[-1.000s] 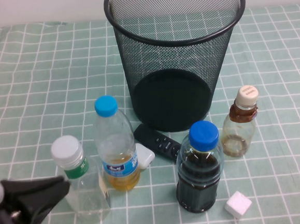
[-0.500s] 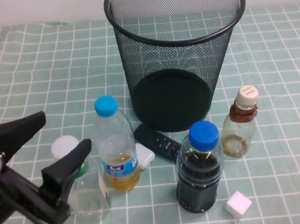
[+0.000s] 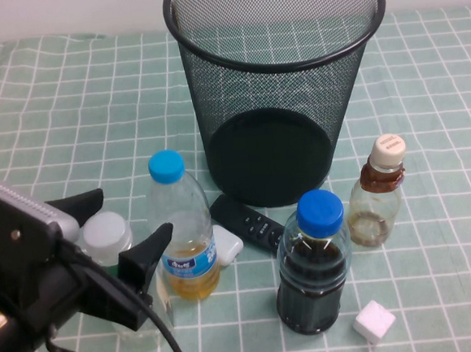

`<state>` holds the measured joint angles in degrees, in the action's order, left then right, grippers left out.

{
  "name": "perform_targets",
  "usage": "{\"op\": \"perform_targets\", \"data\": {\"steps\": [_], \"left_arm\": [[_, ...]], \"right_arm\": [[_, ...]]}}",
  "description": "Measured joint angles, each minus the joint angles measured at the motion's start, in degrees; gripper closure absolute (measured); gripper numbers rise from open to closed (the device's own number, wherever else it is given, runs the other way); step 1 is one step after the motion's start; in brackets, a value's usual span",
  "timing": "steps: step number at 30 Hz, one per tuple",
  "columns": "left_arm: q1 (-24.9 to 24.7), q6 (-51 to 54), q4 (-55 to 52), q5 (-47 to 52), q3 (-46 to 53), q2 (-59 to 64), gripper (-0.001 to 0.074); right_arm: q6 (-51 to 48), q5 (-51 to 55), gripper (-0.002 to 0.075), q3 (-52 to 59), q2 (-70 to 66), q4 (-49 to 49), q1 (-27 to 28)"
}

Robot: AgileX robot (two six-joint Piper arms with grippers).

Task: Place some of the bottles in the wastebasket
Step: Pick up a bottle from the table with left arm

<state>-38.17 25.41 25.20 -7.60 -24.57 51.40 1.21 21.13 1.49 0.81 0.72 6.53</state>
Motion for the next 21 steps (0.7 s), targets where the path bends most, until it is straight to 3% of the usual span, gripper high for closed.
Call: {"op": "perform_targets", "data": {"steps": [7, 12, 16, 20, 21], "left_arm": [[0.27, 0.00, 1.55, -0.15, 0.00, 0.73, 0.0129], [4.01, 0.00, 1.89, 1.29, 0.00, 1.30, 0.0147], [5.10, 0.00, 1.99, 3.30, 0.00, 1.30, 0.0234], [5.09, 0.00, 1.99, 6.04, 0.00, 1.30, 0.0400], [5.09, 0.00, 1.99, 6.55, 0.00, 1.30, 0.0393]], "right_arm": [[0.00, 0.00, 0.0727, 0.00, 0.00, 0.00, 0.00], [0.00, 0.00, 0.0727, 0.00, 0.00, 0.00, 0.00], [0.00, 0.00, 0.0727, 0.00, 0.00, 0.00, 0.00], [0.00, 0.00, 0.0727, 0.00, 0.00, 0.00, 0.00], [0.00, 0.00, 0.0727, 0.00, 0.00, 0.00, 0.00]]}}
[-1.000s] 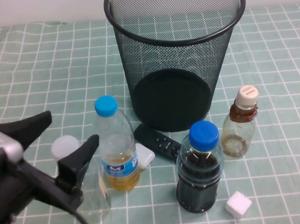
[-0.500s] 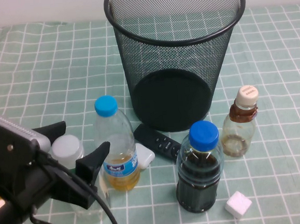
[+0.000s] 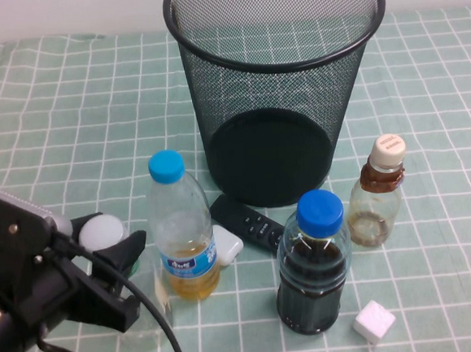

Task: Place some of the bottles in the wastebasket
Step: Pick up a bottle from the table with left arm, then place the bottle in the trash can

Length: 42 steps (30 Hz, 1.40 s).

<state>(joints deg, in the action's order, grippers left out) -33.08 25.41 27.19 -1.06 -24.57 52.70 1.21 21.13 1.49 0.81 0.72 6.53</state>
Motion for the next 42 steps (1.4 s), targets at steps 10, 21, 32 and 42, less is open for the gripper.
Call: {"op": "perform_targets", "data": {"steps": [10, 21, 32, 42], "left_arm": [[0.03, -18.28, -20.68, 37.96, -20.91, -2.81, 0.0393], [0.13, -23.39, -39.61, 62.91, -74.83, 8.09, 0.0393], [0.13, -3.81, -12.44, 65.29, -116.35, 45.27, 0.0393], [0.13, 4.27, -3.01, 59.02, -123.41, 65.17, 0.0394]], "right_arm": [[0.00, 0.00, 0.0727, 0.00, 0.00, 0.00, 0.00], [0.00, 0.00, 0.0727, 0.00, 0.00, 0.00, 0.00], [0.00, 0.00, 0.0727, 0.00, 0.00, 0.00, 0.00], [0.00, 0.00, 0.0727, 0.00, 0.00, 0.00, 0.00]]}}
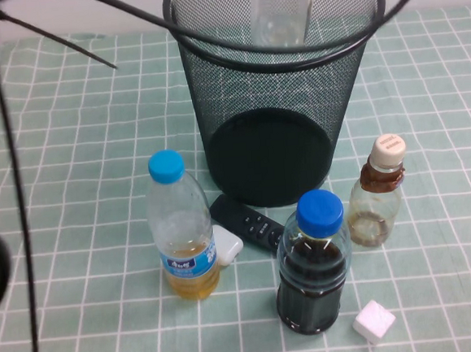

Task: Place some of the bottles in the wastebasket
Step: Place the bottle in the trash can, then pick up a bottle from the table with right arm

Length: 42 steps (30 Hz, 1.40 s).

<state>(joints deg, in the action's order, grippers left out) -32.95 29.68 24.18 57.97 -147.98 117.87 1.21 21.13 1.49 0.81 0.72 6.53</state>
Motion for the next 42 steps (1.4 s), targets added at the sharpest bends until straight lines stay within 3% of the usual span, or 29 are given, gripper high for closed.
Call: {"op": "perform_targets", "data": {"steps": [13, 19, 21, 24, 27, 29, 36, 42], "left_arm": [[0.46, 0.61, 0.00, 1.21, 0.00, 16.32, 0.0394], [1.65, 0.50, 0.82, 2.40, 0.00, 19.87, 0.0393], [2.17, 0.17, 0.97, 3.24, -0.10, 19.87, 0.0346], [2.79, -2.59, 0.75, 3.82, -0.10, 19.87, 0.0212], [3.14, -5.46, 0.18, 4.59, 0.00, 17.93, 0.0191], [3.26, -6.35, 0.08, 5.46, 0.00, 14.96, 0.0237], [3.26, -6.91, 0.58, 9.52, 0.00, 1.36, 0.0664], [3.26, -6.58, 0.58, 13.96, 2.49, -9.69, 0.0731]], "right_arm": [[-1.21, -0.38, 0.0727, 0.00, 0.00, -1.30, 0.00], [-1.21, -7.96, 0.0727, 0.12, 0.00, 1.62, 0.00], [-1.21, -11.49, 0.0727, 0.12, 0.00, 3.87, 0.00], [-0.11, -16.16, 0.0727, 0.12, 0.00, 9.19, 0.00], [0.95, -19.87, 0.0727, 0.12, 0.00, 14.05, 0.00], [3.31, -21.13, 0.0727, 0.12, 0.00, 17.50, 0.00], [2.50, 0.30, 0.0727, -16.35, -5.52, 21.97, 0.00], [-6.55, 19.79, 0.0727, -35.39, -22.04, 19.67, 0.00]]}}
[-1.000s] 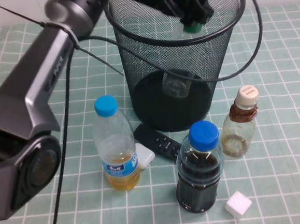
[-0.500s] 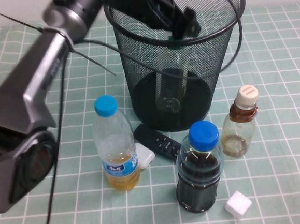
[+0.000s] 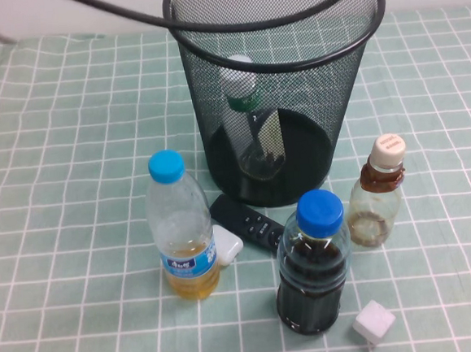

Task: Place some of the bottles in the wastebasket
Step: Pick up a bottle from the table with right arm

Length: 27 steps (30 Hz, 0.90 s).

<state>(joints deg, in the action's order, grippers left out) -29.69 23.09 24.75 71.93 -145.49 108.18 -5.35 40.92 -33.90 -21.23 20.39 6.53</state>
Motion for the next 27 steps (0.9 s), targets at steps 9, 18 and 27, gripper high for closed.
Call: {"op": "perform_targets", "data": {"steps": [9, 18, 27], "left_arm": [[0.00, 1.60, -7.42, -4.37, 29.43, -26.58, 0.0736], [0.00, -2.57, -15.97, -26.40, 73.02, -59.14, 0.0737], [0.00, -8.16, -15.11, -45.78, 112.36, -86.75, 0.0738]], "right_arm": [[-19.19, 7.21, 0.0727, -14.29, -25.48, 11.23, 0.00], [-36.42, 2.65, 0.0727, -16.42, -39.31, 25.53, -8.71], [-41.89, -14.85, 0.0634, -16.42, -40.79, 23.57, -24.23]]}}
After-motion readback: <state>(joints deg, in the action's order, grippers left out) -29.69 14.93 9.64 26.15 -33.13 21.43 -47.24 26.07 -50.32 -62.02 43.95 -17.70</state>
